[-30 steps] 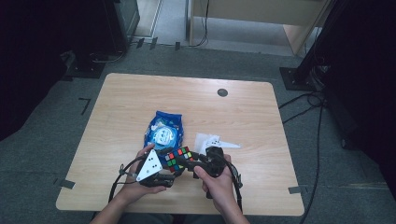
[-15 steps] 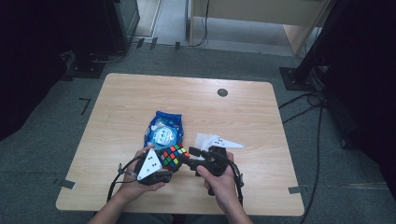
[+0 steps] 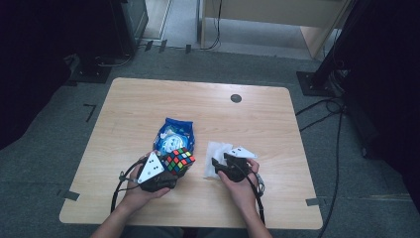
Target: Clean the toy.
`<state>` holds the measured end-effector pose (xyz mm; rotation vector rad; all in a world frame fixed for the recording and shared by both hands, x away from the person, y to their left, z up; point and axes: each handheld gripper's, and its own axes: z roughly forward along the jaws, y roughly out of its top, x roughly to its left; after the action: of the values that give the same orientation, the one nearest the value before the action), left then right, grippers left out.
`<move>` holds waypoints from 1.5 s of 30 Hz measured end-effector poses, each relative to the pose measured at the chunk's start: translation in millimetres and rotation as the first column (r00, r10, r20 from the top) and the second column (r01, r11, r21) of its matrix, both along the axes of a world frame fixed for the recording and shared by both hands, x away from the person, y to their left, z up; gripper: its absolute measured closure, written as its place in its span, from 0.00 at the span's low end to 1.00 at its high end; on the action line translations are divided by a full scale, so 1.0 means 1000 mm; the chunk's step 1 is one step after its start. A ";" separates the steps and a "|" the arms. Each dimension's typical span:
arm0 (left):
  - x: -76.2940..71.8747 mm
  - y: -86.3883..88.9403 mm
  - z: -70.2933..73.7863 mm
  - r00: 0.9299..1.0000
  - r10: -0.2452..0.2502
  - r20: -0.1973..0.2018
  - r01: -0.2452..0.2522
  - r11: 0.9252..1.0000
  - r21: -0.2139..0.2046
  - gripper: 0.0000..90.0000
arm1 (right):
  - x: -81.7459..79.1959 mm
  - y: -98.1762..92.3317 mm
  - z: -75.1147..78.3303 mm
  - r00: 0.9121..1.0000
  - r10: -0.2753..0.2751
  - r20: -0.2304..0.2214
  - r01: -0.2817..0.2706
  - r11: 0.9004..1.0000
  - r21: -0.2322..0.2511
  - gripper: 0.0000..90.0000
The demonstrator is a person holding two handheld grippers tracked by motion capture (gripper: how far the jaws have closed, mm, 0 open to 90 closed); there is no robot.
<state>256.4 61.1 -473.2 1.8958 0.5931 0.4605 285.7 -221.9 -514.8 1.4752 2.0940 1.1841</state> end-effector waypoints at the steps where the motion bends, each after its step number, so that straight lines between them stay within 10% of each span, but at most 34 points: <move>1: 0.000 0.000 0.000 1.000 -0.002 -0.004 0.002 1.000 0.001 0.38 | 0.000 0.001 -0.002 1.000 0.012 -0.006 -0.012 1.000 -0.006 0.61; 7: -0.002 -0.003 0.000 1.000 -0.022 0.001 0.022 1.000 0.010 0.38 | -0.001 0.001 -0.007 1.000 0.000 0.020 0.002 0.996 -0.093 0.90; 11: -0.003 -0.005 -0.001 0.999 -0.033 -0.001 0.033 0.999 0.009 0.38 | -0.006 -0.010 0.004 0.999 -0.007 0.043 0.005 0.999 0.047 0.98; 13: -0.004 -0.007 -0.002 0.999 -0.045 -0.002 0.045 0.999 0.015 0.38 | -0.013 -0.010 0.022 0.994 0.032 0.106 -0.053 0.978 0.200 0.98; 15: -0.006 -0.010 -0.004 0.998 -0.060 -0.002 0.060 0.998 0.024 0.38 | -0.019 -0.004 0.036 0.988 0.068 0.141 -0.103 0.962 0.254 0.98; 25: -0.014 -0.023 -0.007 0.995 -0.104 0.007 0.103 0.993 0.061 0.38 | -0.038 0.031 0.059 0.961 0.209 0.180 -0.266 0.879 0.395 0.98; 28: -0.014 -0.022 -0.007 0.996 -0.093 0.008 0.092 0.994 0.061 0.38 | -0.042 0.037 0.065 0.941 0.277 0.195 -0.335 0.838 0.431 0.98; 31: -0.009 -0.016 -0.004 0.997 -0.076 0.000 0.076 0.997 0.032 0.38 | -0.046 0.040 0.072 0.921 0.326 0.212 -0.387 0.817 0.428 0.97; 35: -0.007 -0.007 -0.001 0.998 -0.062 0.005 0.062 0.998 0.009 0.38 | -0.045 0.036 0.073 0.920 0.329 0.213 -0.390 0.819 0.420 0.97; 41: -0.007 -0.003 0.005 0.997 -0.073 0.016 0.074 0.997 -0.023 0.38 | -0.035 0.016 0.060 0.962 0.232 0.148 -0.274 0.853 0.445 0.97; 45: -0.011 -0.011 0.003 0.995 -0.093 0.019 0.093 0.996 -0.004 0.38 | -0.036 0.020 0.061 0.962 0.223 0.157 -0.271 0.849 0.454 0.96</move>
<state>245.7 49.9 -470.7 1.9039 0.4905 0.4159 249.7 -201.7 -454.1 1.3095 2.0640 1.9399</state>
